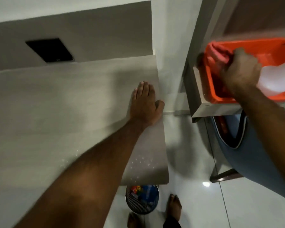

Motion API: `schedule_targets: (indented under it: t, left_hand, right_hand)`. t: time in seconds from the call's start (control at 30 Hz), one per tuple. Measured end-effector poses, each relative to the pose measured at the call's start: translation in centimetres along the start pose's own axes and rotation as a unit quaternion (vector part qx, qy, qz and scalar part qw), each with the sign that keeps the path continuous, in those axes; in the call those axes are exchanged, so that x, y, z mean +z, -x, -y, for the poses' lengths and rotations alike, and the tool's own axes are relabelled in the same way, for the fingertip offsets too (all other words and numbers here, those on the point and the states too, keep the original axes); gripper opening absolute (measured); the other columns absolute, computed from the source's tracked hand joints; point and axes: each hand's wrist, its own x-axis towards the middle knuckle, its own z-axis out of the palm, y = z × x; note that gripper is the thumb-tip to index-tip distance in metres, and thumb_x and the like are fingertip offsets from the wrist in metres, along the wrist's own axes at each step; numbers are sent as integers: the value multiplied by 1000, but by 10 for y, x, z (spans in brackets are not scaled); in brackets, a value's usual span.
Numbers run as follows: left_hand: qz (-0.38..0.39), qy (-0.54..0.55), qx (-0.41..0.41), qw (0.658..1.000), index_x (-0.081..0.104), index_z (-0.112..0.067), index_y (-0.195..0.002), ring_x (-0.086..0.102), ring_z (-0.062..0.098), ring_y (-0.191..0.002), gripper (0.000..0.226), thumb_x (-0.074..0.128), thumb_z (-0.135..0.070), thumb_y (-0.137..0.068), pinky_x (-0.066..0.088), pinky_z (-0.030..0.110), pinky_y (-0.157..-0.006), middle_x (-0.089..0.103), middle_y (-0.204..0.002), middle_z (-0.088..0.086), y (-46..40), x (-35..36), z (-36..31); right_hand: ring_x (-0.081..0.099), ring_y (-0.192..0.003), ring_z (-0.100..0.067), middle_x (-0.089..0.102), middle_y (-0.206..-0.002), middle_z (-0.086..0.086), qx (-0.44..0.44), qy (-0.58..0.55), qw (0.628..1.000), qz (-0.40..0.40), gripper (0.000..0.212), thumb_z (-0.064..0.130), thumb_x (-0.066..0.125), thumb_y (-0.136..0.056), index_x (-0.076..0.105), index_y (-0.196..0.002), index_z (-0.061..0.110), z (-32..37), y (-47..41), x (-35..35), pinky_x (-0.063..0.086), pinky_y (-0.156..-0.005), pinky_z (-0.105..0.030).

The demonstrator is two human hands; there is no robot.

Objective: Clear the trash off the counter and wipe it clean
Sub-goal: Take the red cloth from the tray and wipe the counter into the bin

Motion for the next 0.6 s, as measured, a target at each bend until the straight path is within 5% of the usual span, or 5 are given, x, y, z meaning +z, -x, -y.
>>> schedule_targets:
  t: [0.17,0.23,0.33,0.47,0.6]
  left_hand:
    - [-118,230,-13,966,39,13,-143,33,40,-146,55,57,-8,-96,25,45,-125,40,-153,29,41,-32,-11]
    - [-217,258,32,941,44,17,-138,41,43,-142,47,52,-1,-96,33,48,-121,47,-146,33,86,-35,-16]
    - [-329,274,109,897,47,13,-136,46,37,-139,43,43,-4,-98,40,50,-115,53,-141,29,193,-16,-22]
    - [-205,191,164,946,61,1,-130,57,25,-129,39,41,-12,-99,38,45,-116,66,-128,17,356,65,-20]
    - [-32,178,76,981,56,-4,-123,57,24,-115,34,41,-13,-94,32,30,-119,57,-124,7,427,169,35]
  right_hand:
    - [53,-74,-20,63,-82,-10,-163,-171,955,-181,15,10,56,-83,60,-97,11,18,121,-36,40,-67,-28]
    - [56,-67,-11,61,-80,6,-117,-232,954,-151,20,7,57,-83,61,-95,23,4,197,-27,44,-66,-23]
    - [67,-48,-29,61,-62,-10,82,-335,938,-33,17,7,52,-83,56,-80,23,-34,312,16,54,-43,-38]
    - [42,-50,-22,39,-55,-12,318,-341,885,3,20,10,55,-76,43,-60,8,-91,430,91,39,-41,-43]
    - [59,-51,-7,64,-58,10,397,-280,867,108,18,34,68,-79,63,-73,18,-126,507,164,46,-49,-24]
